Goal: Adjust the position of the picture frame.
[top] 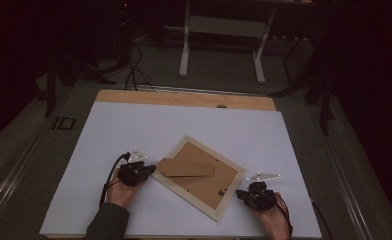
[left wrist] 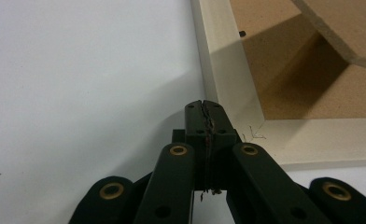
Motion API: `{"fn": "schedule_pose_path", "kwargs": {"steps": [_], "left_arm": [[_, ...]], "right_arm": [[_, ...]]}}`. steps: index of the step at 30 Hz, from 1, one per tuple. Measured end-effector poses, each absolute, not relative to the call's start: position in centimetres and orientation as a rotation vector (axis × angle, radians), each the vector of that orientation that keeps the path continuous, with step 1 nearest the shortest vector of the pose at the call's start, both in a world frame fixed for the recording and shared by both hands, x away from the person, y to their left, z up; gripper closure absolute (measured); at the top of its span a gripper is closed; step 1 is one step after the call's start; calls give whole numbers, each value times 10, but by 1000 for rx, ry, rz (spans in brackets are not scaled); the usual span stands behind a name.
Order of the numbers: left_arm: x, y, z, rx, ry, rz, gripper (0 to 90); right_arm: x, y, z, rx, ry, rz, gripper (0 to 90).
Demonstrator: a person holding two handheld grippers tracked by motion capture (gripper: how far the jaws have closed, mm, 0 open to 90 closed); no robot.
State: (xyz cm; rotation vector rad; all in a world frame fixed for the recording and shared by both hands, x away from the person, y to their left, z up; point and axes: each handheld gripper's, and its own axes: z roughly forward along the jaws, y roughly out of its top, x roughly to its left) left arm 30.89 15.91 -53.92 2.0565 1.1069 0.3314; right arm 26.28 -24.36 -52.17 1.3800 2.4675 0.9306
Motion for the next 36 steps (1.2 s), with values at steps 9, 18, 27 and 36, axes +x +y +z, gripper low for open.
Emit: {"fn": "schedule_pose_path", "kwargs": {"steps": [9,18,27,36], "left_arm": [[308,161,-539,2051,1118,319,900],[307,165,-540,2034,1131,303,900],[306,168,-541,2023,1147,304,900],[304,169,-541,2020,1153,314,900]], "right_arm": [[275,-243,-522,1412,2464,939,900],[291,-239,-521,1424,2452,924,900],[309,-234,-521,1454,2447,925,900],[327,-230,-520,1484,2440,925,900]]}}
